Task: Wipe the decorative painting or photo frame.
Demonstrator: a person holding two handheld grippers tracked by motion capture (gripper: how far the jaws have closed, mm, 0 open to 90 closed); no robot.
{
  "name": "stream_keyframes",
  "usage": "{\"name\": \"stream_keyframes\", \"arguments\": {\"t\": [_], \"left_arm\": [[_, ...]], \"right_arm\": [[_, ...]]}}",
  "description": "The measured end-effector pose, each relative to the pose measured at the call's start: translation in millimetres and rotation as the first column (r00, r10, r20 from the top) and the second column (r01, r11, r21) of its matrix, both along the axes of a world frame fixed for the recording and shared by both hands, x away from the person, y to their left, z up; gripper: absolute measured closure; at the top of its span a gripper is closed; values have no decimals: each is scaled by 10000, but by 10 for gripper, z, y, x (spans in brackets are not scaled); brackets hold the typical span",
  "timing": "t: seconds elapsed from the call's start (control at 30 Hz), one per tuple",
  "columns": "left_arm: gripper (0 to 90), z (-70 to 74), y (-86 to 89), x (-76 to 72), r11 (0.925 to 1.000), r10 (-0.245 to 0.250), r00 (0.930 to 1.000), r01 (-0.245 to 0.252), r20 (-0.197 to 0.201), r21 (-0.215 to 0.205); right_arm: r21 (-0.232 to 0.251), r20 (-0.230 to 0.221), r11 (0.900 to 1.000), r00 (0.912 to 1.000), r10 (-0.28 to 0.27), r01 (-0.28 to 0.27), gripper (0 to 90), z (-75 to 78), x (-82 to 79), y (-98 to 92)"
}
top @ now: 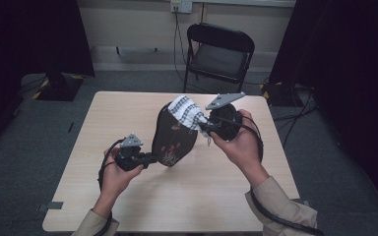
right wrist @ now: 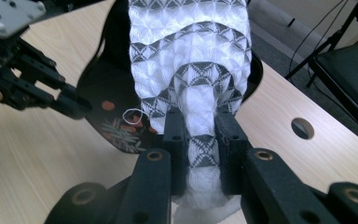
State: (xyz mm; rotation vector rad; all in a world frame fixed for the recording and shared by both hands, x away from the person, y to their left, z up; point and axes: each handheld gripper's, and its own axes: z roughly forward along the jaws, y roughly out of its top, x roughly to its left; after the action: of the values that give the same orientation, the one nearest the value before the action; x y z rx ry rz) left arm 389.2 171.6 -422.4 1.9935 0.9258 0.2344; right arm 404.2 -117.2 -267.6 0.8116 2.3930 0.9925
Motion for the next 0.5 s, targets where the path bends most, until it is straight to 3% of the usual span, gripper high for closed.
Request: {"name": "stream_keyframes", "arguments": {"t": [0.17,0.5], "left_arm": [[787,4,3,4,10000,-66,10000,66,-5,60],[787,10,2,9,9999,-81,10000,81,-4,74]], "right_arm": [[-180,-259,9998,9997,23,-28,774,-96,56,80],[-146,-726,9999,9973,-56,45,774,-359,75,14]]}}
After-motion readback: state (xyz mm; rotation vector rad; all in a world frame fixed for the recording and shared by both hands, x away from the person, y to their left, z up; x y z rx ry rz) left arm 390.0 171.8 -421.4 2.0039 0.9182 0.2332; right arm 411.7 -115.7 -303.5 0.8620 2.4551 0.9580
